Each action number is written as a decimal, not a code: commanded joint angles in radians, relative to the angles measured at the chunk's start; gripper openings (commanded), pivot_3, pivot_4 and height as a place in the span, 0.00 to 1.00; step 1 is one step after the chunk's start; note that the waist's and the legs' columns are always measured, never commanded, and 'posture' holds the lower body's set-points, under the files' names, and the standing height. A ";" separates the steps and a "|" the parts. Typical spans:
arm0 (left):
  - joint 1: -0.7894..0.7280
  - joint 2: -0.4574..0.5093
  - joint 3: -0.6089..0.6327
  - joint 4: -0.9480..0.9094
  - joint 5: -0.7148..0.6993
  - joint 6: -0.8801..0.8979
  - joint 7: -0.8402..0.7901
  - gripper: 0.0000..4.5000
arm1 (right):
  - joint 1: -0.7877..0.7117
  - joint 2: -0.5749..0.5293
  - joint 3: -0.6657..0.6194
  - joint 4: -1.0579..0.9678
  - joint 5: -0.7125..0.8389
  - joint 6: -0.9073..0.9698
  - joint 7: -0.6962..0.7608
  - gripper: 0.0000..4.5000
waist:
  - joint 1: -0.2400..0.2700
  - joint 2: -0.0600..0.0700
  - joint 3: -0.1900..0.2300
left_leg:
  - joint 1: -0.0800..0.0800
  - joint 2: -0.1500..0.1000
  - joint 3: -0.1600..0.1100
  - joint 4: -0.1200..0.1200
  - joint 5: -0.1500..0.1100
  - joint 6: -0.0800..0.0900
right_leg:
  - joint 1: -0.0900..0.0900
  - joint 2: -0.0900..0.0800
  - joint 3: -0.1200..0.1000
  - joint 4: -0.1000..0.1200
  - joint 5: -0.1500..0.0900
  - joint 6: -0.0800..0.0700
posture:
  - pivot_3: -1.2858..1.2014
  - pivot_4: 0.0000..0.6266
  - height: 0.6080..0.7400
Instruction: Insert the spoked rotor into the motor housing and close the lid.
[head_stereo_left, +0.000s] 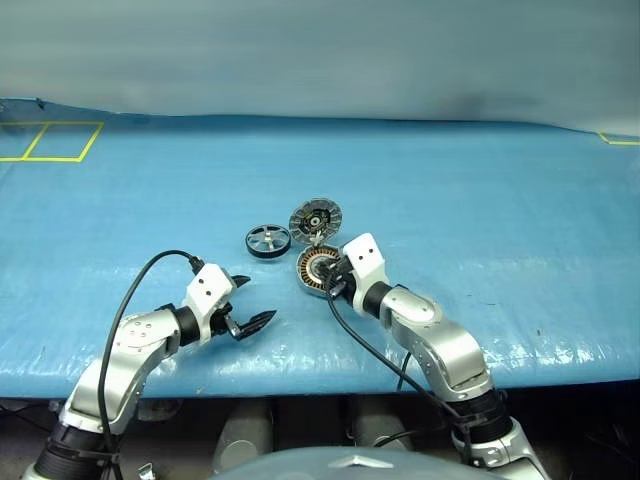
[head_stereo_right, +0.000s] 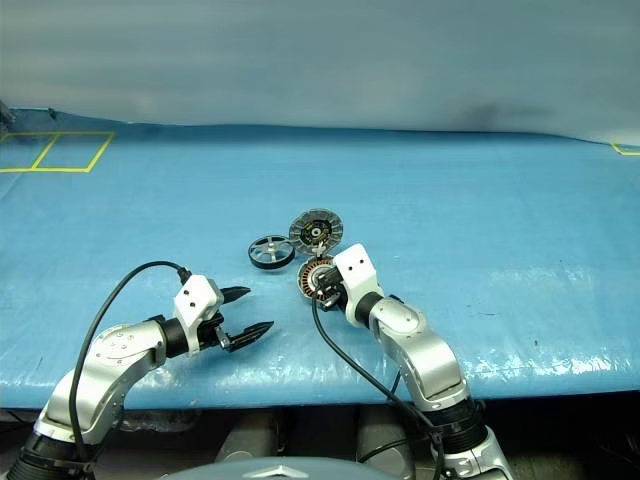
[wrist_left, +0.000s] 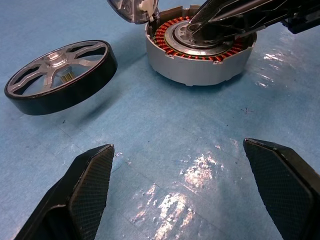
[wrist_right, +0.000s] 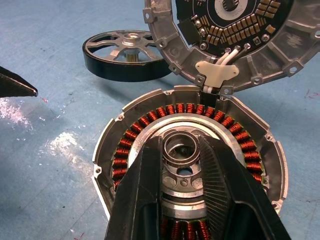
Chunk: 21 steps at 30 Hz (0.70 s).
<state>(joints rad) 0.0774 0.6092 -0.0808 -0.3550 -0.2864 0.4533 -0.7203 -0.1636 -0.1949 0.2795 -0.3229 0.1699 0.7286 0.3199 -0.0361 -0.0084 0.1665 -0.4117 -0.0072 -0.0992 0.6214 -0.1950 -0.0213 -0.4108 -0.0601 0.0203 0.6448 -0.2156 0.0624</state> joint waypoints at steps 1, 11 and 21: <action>-0.005 -0.005 0.015 -0.032 -0.007 -0.008 0.002 1.00 | -0.003 -0.004 0.002 -0.028 -0.010 0.006 -0.005 0.16 | 0.000 0.000 0.000 | 0.000 0.000 0.000 0.000 0.000 0.000 | 0.000 0.000 0.000 0.000 0.000 0.000 | 0.52 0.24 1.00; -0.007 -0.012 0.013 -0.029 -0.004 -0.010 0.002 1.00 | -0.010 -0.015 0.005 -0.040 -0.011 0.025 0.002 0.16 | 0.000 0.000 0.000 | 0.000 0.000 0.000 0.000 0.000 0.000 | 0.000 0.000 0.000 0.000 0.000 0.000 | 0.52 0.24 1.00; -0.003 -0.012 0.016 -0.031 -0.003 -0.009 0.003 1.00 | -0.005 0.011 0.000 -0.027 -0.001 0.024 -0.005 0.24 | 0.000 0.000 0.000 | 0.000 0.000 0.000 0.000 0.000 0.000 | 0.000 0.000 0.000 0.000 0.000 0.000 | 0.52 0.24 1.00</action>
<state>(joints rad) 0.0773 0.5967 -0.0808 -0.3550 -0.2858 0.4533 -0.7198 -0.1715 -0.1917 0.2856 -0.3335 0.1634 0.7513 0.3191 -0.0363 -0.0084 0.1665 -0.4118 -0.0071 -0.0993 0.6213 -0.1950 -0.0213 -0.4108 -0.0601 0.0203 0.6448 -0.2155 0.0624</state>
